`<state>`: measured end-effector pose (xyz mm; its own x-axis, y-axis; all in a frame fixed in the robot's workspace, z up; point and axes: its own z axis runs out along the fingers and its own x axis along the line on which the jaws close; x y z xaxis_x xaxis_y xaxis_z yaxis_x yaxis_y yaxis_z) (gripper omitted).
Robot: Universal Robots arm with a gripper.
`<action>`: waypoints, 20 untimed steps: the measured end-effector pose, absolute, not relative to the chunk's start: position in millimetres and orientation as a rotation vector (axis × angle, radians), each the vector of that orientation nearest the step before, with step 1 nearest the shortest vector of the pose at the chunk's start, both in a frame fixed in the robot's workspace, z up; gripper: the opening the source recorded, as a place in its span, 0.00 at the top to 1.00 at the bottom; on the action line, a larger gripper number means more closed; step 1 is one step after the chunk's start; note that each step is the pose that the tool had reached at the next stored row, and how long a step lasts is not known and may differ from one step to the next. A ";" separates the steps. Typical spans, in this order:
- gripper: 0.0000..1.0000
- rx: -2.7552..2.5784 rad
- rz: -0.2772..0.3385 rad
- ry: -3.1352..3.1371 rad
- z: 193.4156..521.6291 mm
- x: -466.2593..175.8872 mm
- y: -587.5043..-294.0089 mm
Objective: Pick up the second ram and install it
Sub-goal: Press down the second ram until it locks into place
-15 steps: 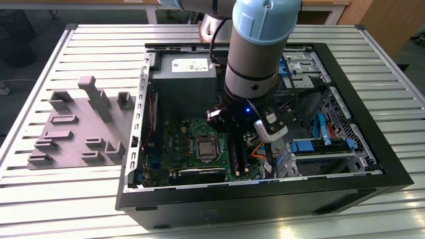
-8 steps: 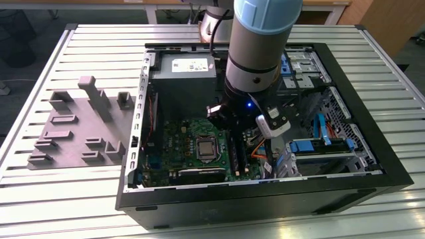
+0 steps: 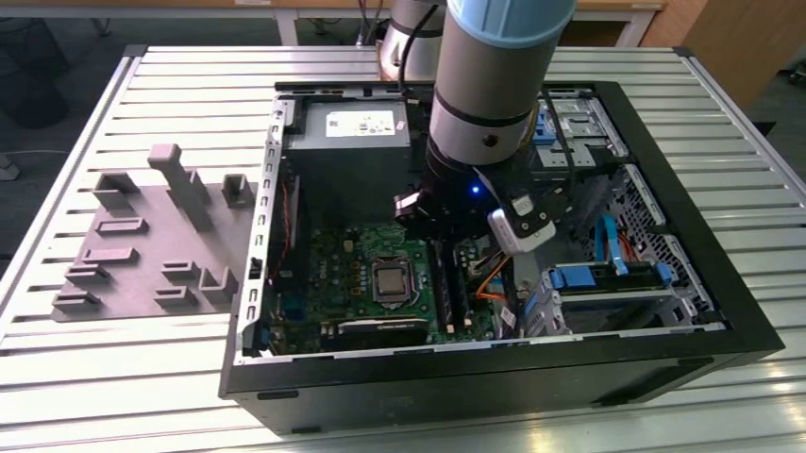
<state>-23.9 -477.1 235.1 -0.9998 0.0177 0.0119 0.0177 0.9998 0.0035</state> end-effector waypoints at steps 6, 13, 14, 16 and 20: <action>0.89 -0.028 -0.006 -3.130 232.6 -23.9 -477.1; 0.89 -0.028 -0.013 -3.130 225.1 -24.0 -477.2; 0.89 -0.028 -0.014 -3.130 224.4 -23.9 -477.2; 0.89 -0.028 -0.016 -3.130 222.7 -23.9 -477.1; 0.89 -0.028 -0.015 -3.130 218.8 -24.0 -477.3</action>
